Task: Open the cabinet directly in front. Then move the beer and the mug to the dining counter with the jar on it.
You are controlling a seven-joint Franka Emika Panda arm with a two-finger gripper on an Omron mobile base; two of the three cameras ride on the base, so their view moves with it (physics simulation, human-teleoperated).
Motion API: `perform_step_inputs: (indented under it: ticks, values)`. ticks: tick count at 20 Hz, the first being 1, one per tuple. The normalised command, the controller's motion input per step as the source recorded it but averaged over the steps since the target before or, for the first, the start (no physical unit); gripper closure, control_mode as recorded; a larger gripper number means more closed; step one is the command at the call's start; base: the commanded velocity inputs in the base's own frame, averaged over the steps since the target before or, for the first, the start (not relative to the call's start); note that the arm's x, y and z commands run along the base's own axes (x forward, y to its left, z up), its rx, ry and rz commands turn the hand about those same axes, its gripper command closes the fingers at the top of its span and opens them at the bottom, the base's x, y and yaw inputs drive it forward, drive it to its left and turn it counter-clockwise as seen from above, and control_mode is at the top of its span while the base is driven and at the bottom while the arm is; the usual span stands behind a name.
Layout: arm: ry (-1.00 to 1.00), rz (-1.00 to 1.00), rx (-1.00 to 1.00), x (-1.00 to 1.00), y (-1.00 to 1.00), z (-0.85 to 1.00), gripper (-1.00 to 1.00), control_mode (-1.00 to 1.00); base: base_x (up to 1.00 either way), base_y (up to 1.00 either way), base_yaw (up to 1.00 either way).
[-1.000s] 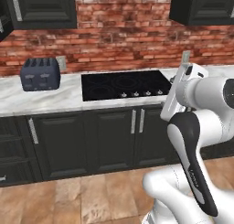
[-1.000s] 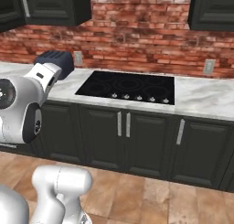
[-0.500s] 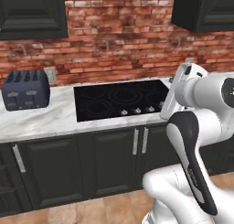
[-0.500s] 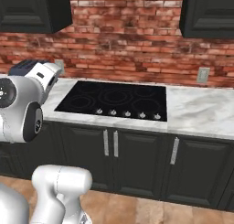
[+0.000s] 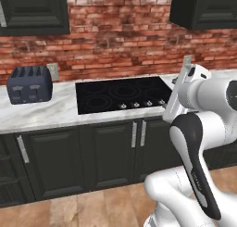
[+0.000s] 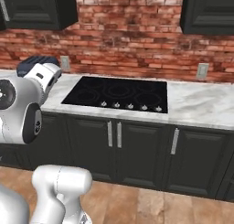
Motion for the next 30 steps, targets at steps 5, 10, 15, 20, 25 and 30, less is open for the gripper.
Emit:
perform_step_inputs:
  ticks: [5, 10, 15, 20, 25, 30]
  values:
    - [0.00, 0.00, 0.00, 0.00, 0.00, 0.00, -1.00, 1.00, -0.30, 1.00, 0.00]
    - [0.00, 0.00, 0.00, 0.00, 0.00, 0.00, -1.00, 1.00, 0.04, 0.67, 0.01]
    - [0.00, 0.00, 0.00, 0.00, 0.00, 0.00, -1.00, 1.00, 0.05, 0.98, 0.02]
    - [0.00, 0.00, 0.00, 0.00, 0.00, 0.00, -1.00, 1.00, 0.16, 1.00, 0.00]
    - [0.00, 0.00, 0.00, 0.00, 0.00, 0.00, -1.00, 1.00, 0.09, 0.81, 0.01]
    - [0.00, 0.00, 0.00, 0.00, 0.00, 0.00, -1.00, 1.00, 0.80, 0.10, -0.17]
